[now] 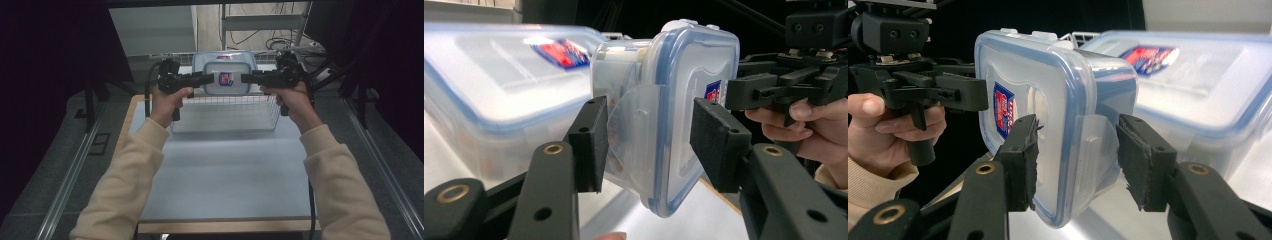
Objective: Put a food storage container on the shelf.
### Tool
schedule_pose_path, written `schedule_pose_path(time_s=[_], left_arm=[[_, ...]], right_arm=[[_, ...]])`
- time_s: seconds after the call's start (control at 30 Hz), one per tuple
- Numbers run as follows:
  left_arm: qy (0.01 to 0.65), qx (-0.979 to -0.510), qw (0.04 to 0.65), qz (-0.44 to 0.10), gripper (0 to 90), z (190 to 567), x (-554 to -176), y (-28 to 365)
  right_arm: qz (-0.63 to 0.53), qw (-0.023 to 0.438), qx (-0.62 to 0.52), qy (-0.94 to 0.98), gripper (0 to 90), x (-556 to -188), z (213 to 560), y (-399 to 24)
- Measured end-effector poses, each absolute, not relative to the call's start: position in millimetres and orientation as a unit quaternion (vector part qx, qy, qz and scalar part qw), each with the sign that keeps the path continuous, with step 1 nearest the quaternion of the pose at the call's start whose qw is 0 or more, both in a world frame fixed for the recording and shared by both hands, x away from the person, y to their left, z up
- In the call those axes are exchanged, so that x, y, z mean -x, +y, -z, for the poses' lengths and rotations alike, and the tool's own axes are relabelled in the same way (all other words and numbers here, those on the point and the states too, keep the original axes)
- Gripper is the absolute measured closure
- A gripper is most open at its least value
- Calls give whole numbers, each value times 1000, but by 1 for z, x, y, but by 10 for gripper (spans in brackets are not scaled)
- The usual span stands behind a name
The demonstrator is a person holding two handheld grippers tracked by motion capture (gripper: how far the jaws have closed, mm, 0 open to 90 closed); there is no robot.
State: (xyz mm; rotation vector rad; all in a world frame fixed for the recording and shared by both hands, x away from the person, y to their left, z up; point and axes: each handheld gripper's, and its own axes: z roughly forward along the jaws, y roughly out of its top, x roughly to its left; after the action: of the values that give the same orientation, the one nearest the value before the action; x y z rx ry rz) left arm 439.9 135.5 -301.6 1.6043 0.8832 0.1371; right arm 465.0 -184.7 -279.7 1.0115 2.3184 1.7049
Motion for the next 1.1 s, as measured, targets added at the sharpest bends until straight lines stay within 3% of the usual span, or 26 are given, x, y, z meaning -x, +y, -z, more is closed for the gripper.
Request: schedule_pose_path(time_s=[0.4, 1.1], left_arm=[[394, -672, 625, -53, 512, 279, -485, 144], [445, -650, 617, -19, 514, 282, -517, 141]], right_arm=[[-553, 44, -327, 765, 515, -514, 245, -176], [-547, 16, -370, 751, 474, -556, 252, -173]])
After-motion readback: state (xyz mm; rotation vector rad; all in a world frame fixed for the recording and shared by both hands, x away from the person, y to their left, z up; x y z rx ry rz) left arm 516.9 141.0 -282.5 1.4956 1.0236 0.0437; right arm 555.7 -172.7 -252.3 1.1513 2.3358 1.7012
